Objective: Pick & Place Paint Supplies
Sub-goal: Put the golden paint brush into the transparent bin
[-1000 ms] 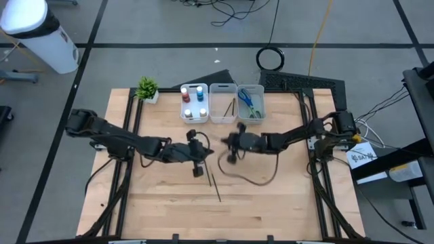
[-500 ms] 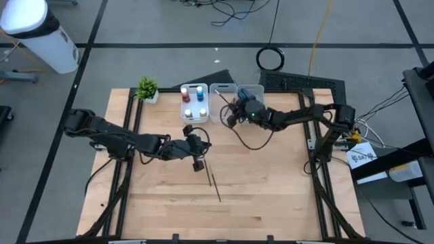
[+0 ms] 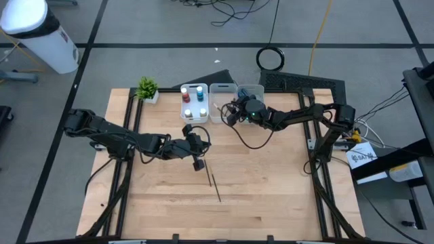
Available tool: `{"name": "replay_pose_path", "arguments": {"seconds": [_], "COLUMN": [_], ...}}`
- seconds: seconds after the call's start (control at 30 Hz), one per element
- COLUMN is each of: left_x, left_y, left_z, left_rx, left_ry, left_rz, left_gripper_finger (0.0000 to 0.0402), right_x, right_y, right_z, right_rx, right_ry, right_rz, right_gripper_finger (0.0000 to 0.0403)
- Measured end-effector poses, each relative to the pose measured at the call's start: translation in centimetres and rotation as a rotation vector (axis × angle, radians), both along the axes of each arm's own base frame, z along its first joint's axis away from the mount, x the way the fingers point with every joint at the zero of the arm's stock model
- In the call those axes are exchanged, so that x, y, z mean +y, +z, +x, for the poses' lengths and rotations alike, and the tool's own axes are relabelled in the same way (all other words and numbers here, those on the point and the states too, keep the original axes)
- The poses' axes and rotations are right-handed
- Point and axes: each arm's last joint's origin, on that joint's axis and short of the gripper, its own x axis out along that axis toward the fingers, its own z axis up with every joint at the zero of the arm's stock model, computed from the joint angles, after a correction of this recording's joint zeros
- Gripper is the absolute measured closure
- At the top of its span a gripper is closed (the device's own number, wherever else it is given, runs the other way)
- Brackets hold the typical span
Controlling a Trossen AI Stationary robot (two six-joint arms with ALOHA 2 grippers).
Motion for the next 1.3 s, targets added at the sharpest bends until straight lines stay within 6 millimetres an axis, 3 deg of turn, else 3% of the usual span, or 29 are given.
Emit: {"name": "replay_pose_path", "arguments": {"seconds": [0.13, 0.27, 0.37, 0.5, 0.63, 0.73, 1.03, 1.3], "left_x": [0.0, 0.0, 0.0, 0.0, 0.0, 0.0, 0.0, 0.0], "left_y": [0.1, 0.1, 0.1, 0.2, 0.3, 0.3, 0.3, 0.3], "left_z": [0.0, 0.0, 0.1, 0.1, 0.1, 0.1, 0.2, 0.2], "left_rx": [-0.006, -0.008, -0.012, -0.023, -0.029, -0.029, -0.032, -0.036], "left_ry": [0.000, 0.000, 0.000, 0.000, -0.002, -0.003, -0.003, -0.003], "left_rz": [-0.002, -0.002, -0.003, -0.005, -0.007, -0.007, -0.008, -0.009], "left_gripper_finger": [0.0380, 0.0380, 0.0380, 0.0380, 0.0380, 0.0380, 0.0380, 0.0380], "right_x": [0.5, 2.2, 4.3, 8.1, 11.5, 13.1, 13.8, 13.6], "right_y": [0.4, 3.6, 5.7, 8.0, 8.2, 8.1, 8.0, 7.7], "right_z": [0.0, -0.3, -1.2, -2.7, -4.4, -5.6, -8.3, -9.1], "right_rx": [-0.001, -0.138, -0.156, -0.170, -0.197, -0.241, -0.280, -0.286], "right_ry": [0.105, 0.347, 0.528, 0.723, 0.841, 0.834, 0.811, 0.799], "right_rz": [0.027, 0.097, 0.149, 0.089, 0.030, -0.019, -0.089, -0.094], "right_gripper_finger": [0.0231, 0.0215, 0.0213, 0.0221, 0.0232, 0.0238, 0.0243, 0.0247]}}
